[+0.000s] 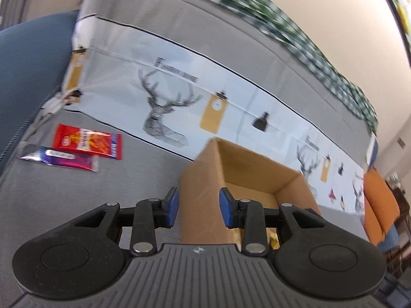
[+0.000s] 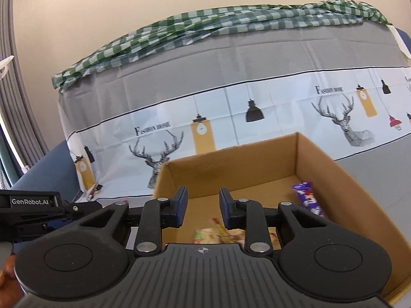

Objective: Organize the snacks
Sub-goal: 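Move both tools back toward the spicy-strip pack and stick pack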

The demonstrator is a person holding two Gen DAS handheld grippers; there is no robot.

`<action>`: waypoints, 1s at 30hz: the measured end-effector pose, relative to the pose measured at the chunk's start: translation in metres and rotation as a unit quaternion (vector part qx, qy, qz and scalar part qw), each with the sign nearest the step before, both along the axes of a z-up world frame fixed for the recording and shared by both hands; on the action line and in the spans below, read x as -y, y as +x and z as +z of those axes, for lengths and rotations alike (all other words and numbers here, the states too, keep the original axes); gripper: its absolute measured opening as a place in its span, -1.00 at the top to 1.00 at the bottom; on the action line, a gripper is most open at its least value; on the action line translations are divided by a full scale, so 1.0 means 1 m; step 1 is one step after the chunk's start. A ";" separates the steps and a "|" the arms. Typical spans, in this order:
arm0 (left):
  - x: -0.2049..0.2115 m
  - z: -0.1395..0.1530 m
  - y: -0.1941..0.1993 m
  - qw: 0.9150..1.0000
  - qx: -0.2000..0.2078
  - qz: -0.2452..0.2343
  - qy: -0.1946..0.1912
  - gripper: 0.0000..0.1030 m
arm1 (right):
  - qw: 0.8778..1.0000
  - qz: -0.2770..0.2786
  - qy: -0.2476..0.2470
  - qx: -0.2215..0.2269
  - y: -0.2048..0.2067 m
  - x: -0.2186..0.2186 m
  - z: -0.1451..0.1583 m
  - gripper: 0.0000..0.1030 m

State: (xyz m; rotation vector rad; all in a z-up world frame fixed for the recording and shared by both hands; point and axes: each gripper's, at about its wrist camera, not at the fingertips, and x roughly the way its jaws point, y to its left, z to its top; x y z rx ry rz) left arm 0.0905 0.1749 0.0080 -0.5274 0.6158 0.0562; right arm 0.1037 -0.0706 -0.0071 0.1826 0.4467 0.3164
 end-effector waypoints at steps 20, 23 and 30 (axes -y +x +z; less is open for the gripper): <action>-0.136 -0.066 0.048 0.954 -0.055 0.226 -0.189 0.27 | 0.989 0.136 -0.001 -0.052 0.024 -0.053 0.011 0.63; -0.150 -0.078 0.043 0.934 -0.061 0.270 -0.225 0.27 | 0.982 0.176 -0.038 -0.062 0.049 -0.071 0.034 0.63; -0.173 -0.099 0.026 0.891 -0.086 0.350 -0.276 0.19 | 0.952 0.267 -0.147 -0.027 0.111 -0.145 0.078 0.58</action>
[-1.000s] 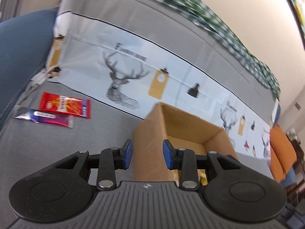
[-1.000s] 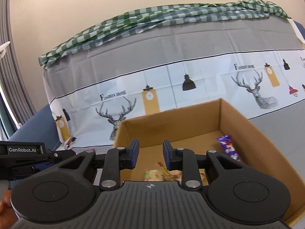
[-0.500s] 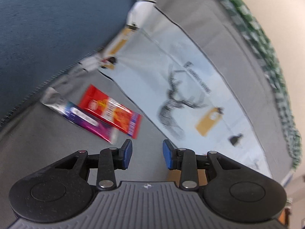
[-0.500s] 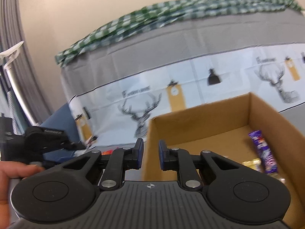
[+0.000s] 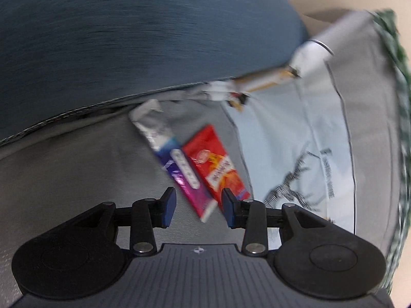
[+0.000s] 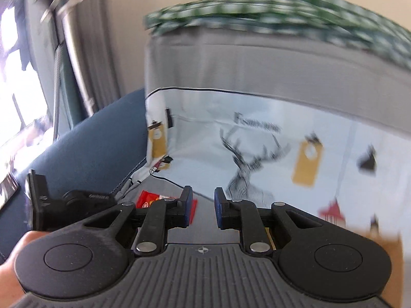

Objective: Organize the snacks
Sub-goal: 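Move both tools back toward the spicy-strip pack and stick pack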

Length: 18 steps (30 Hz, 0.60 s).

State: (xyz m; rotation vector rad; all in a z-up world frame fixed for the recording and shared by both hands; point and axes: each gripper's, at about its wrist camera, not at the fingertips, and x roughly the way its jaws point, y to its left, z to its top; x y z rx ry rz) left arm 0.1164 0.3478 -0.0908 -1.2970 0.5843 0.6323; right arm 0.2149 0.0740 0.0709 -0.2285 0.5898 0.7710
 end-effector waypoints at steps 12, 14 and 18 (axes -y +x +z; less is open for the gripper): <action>-0.012 -0.013 -0.008 0.998 -0.037 0.055 -0.016 0.12 | 0.972 0.149 -0.182 0.033 0.048 -0.152 -0.095 0.16; -0.011 -0.012 -0.008 0.997 -0.041 0.056 -0.018 0.12 | 0.962 0.169 -0.212 0.044 0.050 -0.169 -0.118 0.07; -0.011 -0.013 -0.008 0.997 -0.050 0.052 -0.020 0.09 | 0.940 0.221 -0.252 0.065 0.055 -0.195 -0.157 -0.41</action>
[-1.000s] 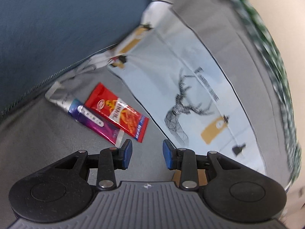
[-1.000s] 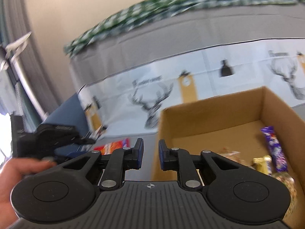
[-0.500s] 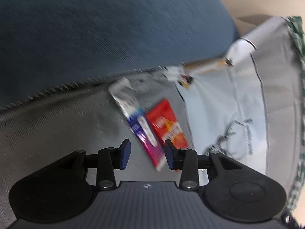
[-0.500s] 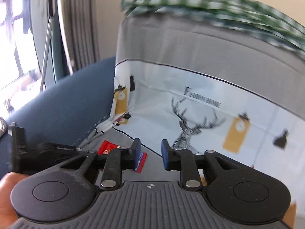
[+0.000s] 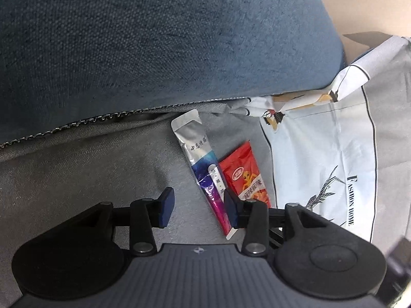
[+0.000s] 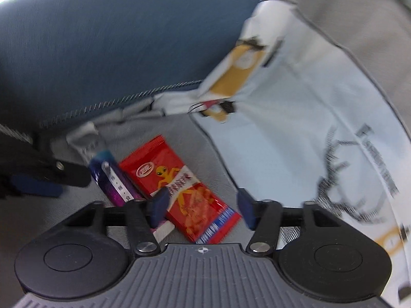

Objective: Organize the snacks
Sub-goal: 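Move both tools back toward the spicy-strip pack and stick pack, then grasp the red spicy-strip pack with right tool while left tool grasps purple-white stick pack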

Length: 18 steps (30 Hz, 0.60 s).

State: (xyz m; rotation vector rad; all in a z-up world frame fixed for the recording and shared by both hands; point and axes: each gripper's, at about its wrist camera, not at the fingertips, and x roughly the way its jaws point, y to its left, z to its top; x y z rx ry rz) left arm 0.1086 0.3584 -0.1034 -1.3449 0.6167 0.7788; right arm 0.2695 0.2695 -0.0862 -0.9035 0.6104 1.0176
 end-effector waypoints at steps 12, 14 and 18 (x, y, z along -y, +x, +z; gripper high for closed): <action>-0.005 -0.001 -0.001 1.000 -0.006 0.013 -0.012 -0.02 | 0.997 0.062 -0.022 -0.052 0.016 -0.033 -0.034 -0.83; -0.007 -0.001 -0.002 1.000 -0.007 0.016 -0.012 -0.02 | 0.996 0.051 -0.016 -0.071 0.022 -0.034 -0.035 -0.86; -0.010 -0.002 -0.003 1.000 -0.012 0.019 -0.014 -0.02 | 0.993 0.037 0.003 -0.115 0.028 -0.026 -0.035 -0.45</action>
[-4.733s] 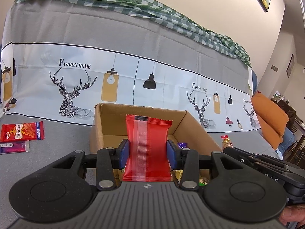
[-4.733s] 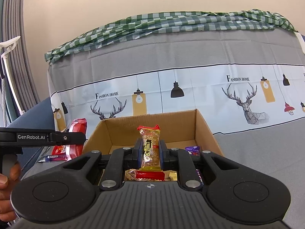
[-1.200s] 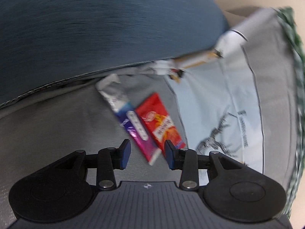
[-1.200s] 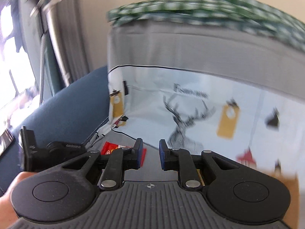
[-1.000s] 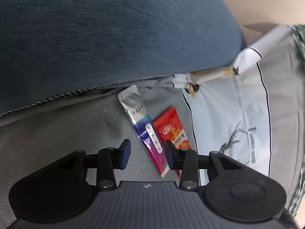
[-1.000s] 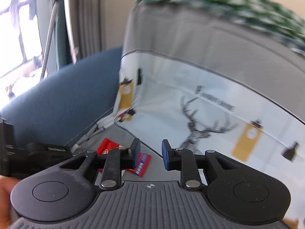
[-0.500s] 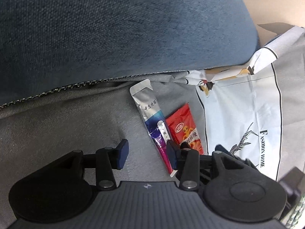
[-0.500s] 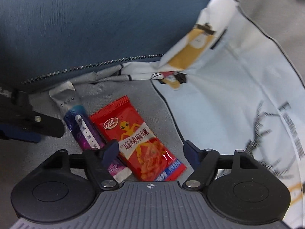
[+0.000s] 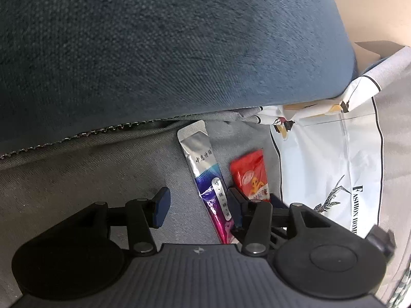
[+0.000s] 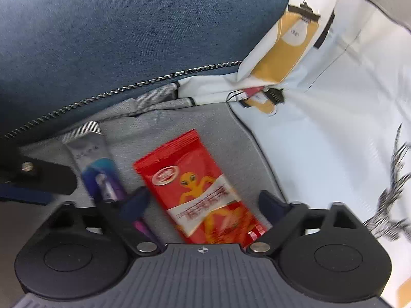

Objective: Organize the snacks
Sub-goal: 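Grasp the red spicy-strip pack with right tool while left tool grasps purple-white stick pack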

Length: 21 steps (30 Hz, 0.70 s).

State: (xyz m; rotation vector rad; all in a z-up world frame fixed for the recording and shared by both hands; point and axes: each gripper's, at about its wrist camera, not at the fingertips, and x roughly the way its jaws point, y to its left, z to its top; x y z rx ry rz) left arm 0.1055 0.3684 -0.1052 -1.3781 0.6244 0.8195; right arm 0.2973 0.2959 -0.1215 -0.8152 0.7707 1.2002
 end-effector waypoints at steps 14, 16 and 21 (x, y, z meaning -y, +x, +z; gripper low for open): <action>-0.004 0.003 -0.002 1.000 0.000 -0.001 0.016 -0.02 | 0.988 -0.154 -0.009 0.006 -0.016 0.056 0.020 0.11; -0.002 0.004 0.000 1.000 0.003 -0.007 0.022 -0.02 | 0.973 -0.229 0.002 -0.009 -0.021 0.073 0.029 0.11; 0.006 0.009 0.015 0.997 -0.013 -0.041 0.064 -0.12 | 0.949 -0.309 0.034 -0.043 -0.055 0.112 0.040 0.09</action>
